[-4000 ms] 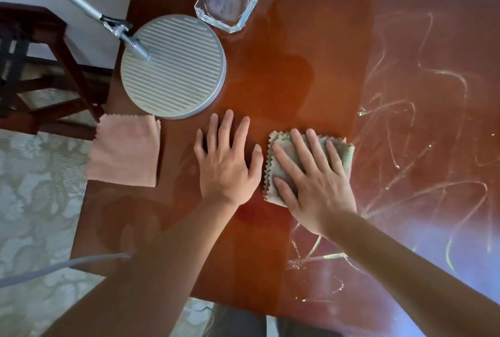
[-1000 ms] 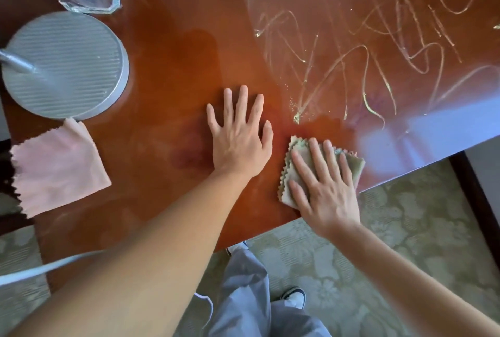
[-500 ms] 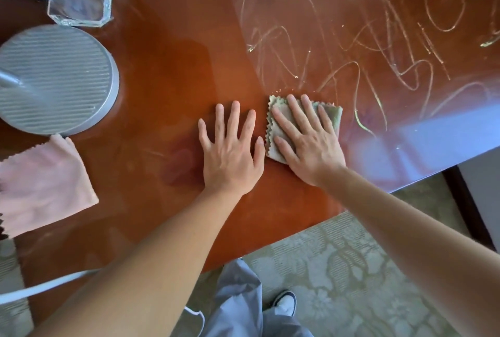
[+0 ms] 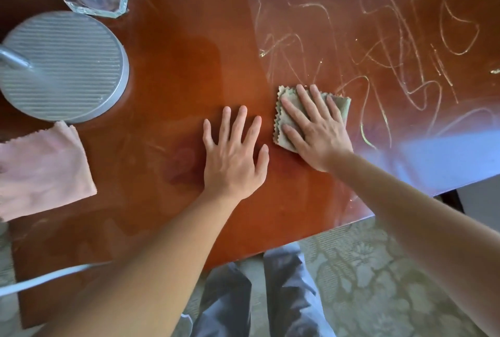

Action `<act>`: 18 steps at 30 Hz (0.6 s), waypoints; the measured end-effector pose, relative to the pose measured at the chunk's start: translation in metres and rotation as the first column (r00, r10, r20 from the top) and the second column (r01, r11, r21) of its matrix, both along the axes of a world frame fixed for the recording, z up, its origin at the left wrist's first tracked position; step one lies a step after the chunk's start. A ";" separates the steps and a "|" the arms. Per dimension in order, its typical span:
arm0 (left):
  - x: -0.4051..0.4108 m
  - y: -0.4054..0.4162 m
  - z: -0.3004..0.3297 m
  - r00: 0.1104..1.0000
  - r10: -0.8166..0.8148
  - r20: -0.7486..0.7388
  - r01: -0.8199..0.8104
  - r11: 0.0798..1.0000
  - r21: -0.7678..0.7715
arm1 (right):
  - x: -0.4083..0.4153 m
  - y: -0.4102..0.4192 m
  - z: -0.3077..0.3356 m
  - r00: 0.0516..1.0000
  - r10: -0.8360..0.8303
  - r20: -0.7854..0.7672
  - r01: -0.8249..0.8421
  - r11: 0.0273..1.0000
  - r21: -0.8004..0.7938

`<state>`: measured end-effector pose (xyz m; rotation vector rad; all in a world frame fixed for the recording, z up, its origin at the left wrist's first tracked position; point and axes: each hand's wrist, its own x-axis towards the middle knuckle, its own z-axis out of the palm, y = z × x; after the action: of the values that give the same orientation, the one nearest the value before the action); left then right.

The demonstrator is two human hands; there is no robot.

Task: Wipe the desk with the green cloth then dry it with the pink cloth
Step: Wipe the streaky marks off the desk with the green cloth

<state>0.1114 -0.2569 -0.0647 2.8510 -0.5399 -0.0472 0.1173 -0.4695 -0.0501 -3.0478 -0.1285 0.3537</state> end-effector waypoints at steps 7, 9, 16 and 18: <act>-0.001 0.001 0.001 1.000 0.004 0.009 -0.003 1.000 -0.025 | -0.015 0.017 -0.005 0.995 0.101 0.028 -0.101 0.995 0.023; -0.001 0.002 0.004 1.000 0.009 -0.005 -0.009 0.999 -0.037 | -0.050 0.022 -0.005 0.983 0.181 0.021 -0.182 0.982 0.051; 0.001 -0.003 0.012 0.997 0.062 -0.051 -0.062 0.998 0.002 | 0.014 -0.008 0.000 0.949 0.311 -0.052 -0.310 0.950 0.034; 0.011 -0.004 0.013 0.996 0.090 -0.022 -0.090 0.996 0.004 | 0.064 -0.013 0.001 0.961 0.275 -0.037 -0.275 0.961 0.004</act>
<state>0.1223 -0.2611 -0.0519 2.8701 -0.4069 -0.0645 0.1818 -0.4829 -0.0494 -3.0233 -0.5537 0.4268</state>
